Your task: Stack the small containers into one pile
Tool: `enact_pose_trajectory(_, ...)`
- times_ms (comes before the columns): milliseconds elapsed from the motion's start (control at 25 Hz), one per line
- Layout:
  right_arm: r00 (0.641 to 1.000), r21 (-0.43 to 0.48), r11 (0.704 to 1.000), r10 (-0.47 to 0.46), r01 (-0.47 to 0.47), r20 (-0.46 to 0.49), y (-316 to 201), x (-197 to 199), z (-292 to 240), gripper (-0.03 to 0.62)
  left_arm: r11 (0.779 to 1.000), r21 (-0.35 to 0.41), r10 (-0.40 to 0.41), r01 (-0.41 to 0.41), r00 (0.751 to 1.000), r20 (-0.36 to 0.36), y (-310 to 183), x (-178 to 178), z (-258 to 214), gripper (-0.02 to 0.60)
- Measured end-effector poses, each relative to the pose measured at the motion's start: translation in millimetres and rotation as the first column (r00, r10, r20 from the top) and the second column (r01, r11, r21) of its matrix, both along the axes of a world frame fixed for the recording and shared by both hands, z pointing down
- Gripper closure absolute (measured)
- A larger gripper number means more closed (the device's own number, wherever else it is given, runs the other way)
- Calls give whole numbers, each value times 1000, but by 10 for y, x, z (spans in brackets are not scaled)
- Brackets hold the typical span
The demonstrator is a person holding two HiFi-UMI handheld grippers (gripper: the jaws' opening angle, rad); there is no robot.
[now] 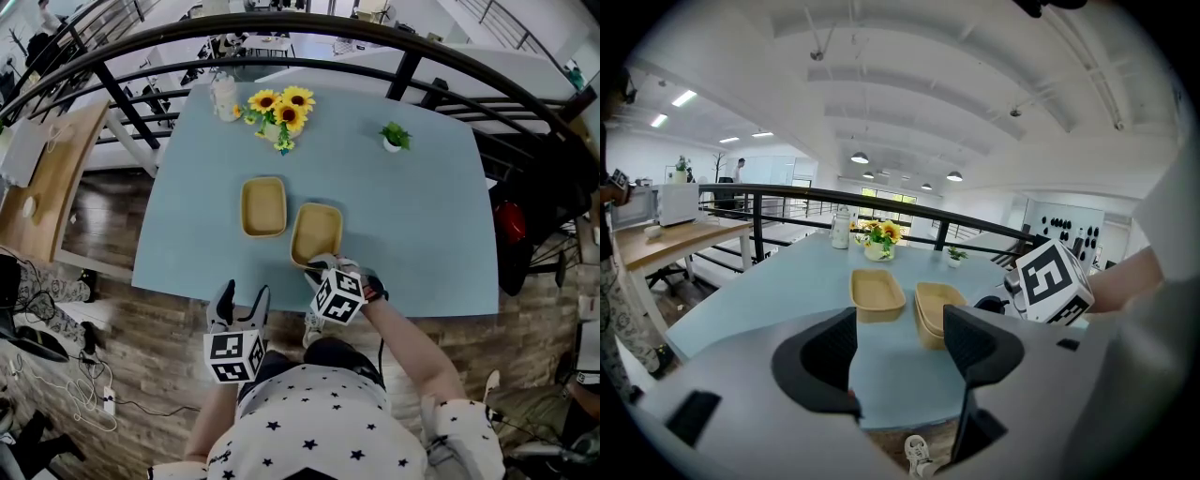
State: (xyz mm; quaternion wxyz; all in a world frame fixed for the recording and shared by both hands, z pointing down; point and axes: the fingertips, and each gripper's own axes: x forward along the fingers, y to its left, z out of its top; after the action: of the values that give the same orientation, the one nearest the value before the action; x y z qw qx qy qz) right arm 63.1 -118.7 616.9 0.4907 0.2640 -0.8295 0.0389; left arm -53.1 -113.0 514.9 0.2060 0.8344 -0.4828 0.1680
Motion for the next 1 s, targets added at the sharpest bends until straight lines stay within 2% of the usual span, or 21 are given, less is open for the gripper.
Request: enact_pose_trajectory(1000,998,-4,1000,-8,8,-60,-29,23,194,557,1000,-4,-11,11,1000,1,-23,-17,17,296)
